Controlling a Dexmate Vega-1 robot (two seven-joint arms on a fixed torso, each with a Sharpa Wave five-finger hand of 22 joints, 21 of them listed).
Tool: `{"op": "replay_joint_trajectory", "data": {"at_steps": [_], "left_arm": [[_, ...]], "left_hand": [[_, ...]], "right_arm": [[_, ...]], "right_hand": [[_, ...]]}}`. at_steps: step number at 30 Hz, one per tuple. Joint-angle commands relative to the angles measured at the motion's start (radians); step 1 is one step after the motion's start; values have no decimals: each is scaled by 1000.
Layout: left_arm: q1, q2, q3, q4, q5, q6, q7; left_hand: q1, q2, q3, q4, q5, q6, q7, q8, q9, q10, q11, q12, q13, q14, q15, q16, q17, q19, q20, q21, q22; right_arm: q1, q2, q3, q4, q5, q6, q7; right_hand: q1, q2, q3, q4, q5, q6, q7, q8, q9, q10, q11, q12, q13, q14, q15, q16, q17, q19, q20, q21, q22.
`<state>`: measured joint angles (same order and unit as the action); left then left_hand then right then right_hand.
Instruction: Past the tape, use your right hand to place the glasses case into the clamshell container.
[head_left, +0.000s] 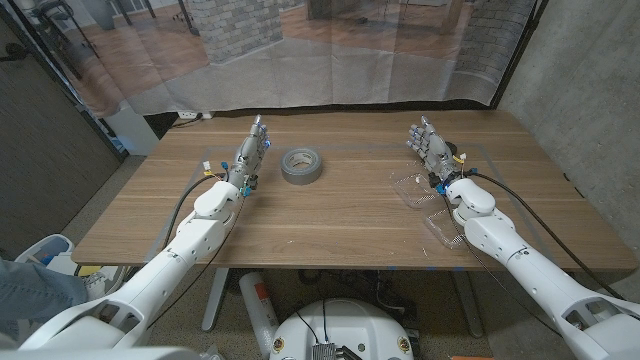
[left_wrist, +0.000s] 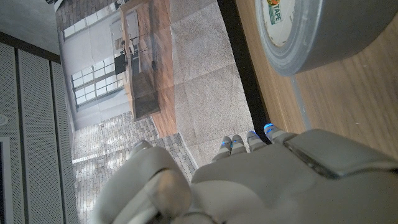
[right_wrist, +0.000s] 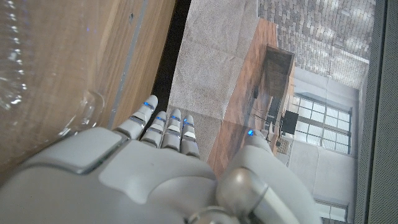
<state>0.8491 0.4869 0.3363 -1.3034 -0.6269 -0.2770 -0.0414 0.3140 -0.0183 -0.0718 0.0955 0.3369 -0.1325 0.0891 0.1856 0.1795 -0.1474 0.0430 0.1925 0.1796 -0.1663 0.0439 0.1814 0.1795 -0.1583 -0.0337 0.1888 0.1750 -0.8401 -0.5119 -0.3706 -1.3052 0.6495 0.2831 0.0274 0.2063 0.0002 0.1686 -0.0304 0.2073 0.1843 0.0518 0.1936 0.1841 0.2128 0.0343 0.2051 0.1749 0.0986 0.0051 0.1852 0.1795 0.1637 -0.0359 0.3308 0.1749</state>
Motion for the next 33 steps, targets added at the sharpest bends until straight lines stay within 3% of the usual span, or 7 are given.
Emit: {"op": "replay_joint_trajectory", "data": {"at_steps": [1,22,33], "left_arm": [[22,-72,-100,-6,88,51,-58],[30,-150,-195,-21,194,100,-126],[33,-168,-214,-29,217,113,-142]], "left_hand": [[10,2,1,7,4,-6,0,7,3,-9,3,5,4,-26,1,4,2,-7,-32,6,4],[13,7,-2,6,4,-5,-1,8,3,-10,2,5,4,-28,0,3,2,-9,-33,7,4],[15,10,-4,6,4,-5,-2,7,3,-10,2,5,4,-29,0,3,2,-10,-33,7,4]], "right_arm": [[-2,-4,-4,-14,-5,-12,-9],[-12,-36,3,-55,-23,-16,-20],[-16,-54,-7,-84,-99,-10,-87]], "right_hand": [[7,2,6,2,4,10,1,5,2,7,-1,3,3,10,0,6,3,8,-25,2,4],[14,2,7,-5,3,18,-7,6,2,9,-12,3,4,12,-4,5,2,12,-25,-5,4],[26,4,11,-13,3,25,-11,8,2,13,-14,4,4,14,-6,4,1,12,-24,-10,4]]}}
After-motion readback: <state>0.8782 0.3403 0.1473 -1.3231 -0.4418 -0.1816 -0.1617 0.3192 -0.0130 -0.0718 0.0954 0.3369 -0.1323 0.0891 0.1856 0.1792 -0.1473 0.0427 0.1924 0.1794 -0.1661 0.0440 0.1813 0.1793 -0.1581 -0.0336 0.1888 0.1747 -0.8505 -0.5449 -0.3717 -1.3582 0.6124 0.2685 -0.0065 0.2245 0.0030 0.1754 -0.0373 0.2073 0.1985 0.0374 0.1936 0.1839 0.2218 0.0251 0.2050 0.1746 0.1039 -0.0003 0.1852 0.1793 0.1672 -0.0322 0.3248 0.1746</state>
